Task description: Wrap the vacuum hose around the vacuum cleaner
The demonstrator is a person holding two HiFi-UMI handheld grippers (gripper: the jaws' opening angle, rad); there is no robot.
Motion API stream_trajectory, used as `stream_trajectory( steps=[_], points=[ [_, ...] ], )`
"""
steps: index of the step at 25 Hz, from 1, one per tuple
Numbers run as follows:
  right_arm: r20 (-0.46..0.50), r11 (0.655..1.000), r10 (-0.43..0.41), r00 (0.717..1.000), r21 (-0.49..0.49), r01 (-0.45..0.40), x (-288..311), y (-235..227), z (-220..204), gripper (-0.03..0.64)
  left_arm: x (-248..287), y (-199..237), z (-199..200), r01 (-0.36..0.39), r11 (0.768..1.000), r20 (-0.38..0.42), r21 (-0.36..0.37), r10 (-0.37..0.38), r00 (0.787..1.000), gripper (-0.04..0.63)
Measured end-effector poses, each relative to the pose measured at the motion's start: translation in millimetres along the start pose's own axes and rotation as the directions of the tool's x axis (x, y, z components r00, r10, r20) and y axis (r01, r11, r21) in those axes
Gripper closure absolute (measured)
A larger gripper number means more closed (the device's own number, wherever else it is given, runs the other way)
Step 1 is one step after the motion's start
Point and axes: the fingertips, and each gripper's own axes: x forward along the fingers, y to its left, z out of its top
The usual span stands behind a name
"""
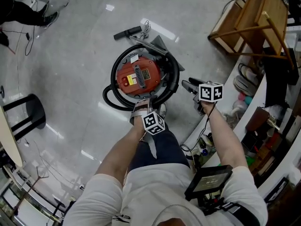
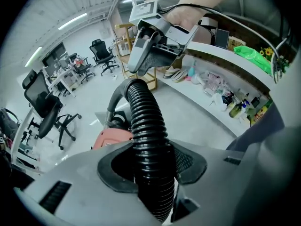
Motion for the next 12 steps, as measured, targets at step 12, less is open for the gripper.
stream_trajectory(
  steps=[12],
  points=[
    [0.026,1.0,-0.015,1.0,-0.007,0.015,-14,33,-18,0.408,-14,5,-22,-0.041,0.999,-0.031,-0.035,0.04,0.999,0.451]
  ],
)
